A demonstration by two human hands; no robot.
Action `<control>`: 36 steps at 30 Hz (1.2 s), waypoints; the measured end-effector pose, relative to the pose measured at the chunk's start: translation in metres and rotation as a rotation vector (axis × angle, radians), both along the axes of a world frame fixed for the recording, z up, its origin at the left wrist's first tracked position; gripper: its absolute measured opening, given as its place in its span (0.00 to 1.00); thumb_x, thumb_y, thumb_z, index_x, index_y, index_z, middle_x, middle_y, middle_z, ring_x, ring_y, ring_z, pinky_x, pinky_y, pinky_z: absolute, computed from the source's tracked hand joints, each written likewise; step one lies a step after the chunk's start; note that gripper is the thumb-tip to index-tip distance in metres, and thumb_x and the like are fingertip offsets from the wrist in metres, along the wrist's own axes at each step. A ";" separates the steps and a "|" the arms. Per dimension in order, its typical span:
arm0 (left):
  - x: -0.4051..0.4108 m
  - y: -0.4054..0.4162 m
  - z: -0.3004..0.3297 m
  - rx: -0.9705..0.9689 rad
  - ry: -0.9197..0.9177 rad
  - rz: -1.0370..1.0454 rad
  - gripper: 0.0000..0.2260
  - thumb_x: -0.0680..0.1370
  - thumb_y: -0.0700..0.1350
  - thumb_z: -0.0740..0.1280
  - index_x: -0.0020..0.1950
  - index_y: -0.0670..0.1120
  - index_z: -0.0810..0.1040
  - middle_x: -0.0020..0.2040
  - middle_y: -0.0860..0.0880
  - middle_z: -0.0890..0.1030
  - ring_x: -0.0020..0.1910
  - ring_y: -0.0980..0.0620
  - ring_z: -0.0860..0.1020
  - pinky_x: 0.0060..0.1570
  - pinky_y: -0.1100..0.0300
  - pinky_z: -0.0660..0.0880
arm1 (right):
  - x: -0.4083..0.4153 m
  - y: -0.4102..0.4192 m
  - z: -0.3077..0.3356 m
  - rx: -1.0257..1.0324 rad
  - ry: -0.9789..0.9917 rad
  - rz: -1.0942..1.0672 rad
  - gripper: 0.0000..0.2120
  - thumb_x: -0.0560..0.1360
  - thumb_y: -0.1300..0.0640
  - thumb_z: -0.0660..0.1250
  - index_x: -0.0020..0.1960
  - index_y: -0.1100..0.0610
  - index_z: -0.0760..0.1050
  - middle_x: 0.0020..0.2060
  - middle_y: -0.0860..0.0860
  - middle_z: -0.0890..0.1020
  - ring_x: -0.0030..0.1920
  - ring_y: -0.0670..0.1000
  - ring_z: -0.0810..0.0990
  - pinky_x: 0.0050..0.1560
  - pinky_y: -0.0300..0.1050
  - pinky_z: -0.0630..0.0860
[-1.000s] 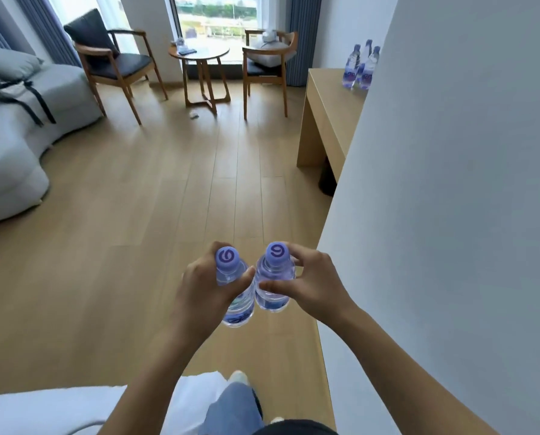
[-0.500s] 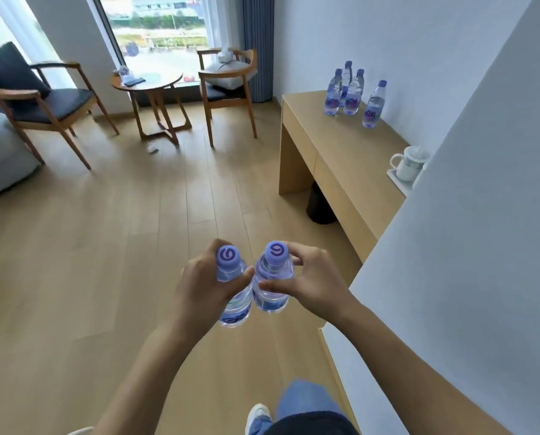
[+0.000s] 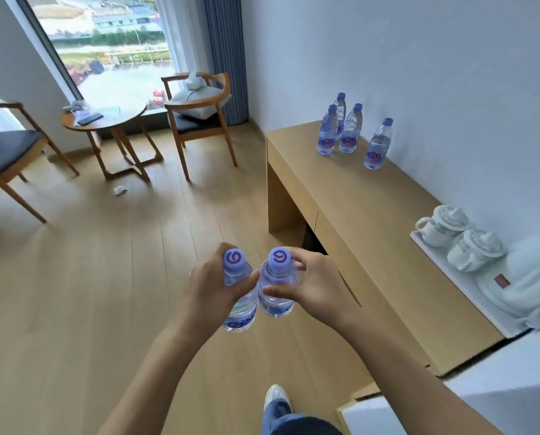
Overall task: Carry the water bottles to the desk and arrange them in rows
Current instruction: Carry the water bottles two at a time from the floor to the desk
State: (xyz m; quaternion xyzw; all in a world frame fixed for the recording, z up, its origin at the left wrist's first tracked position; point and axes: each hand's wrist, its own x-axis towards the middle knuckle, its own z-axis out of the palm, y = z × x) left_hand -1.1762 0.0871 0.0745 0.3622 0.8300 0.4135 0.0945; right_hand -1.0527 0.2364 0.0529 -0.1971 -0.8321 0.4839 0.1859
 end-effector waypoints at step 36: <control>-0.317 0.559 -0.066 -0.012 -0.176 -0.760 0.13 0.71 0.54 0.74 0.46 0.59 0.70 0.40 0.59 0.80 0.37 0.58 0.78 0.35 0.64 0.75 | -0.232 0.423 -0.029 -0.171 -0.066 -0.880 0.14 0.62 0.54 0.80 0.43 0.42 0.80 0.40 0.40 0.84 0.42 0.40 0.81 0.39 0.29 0.74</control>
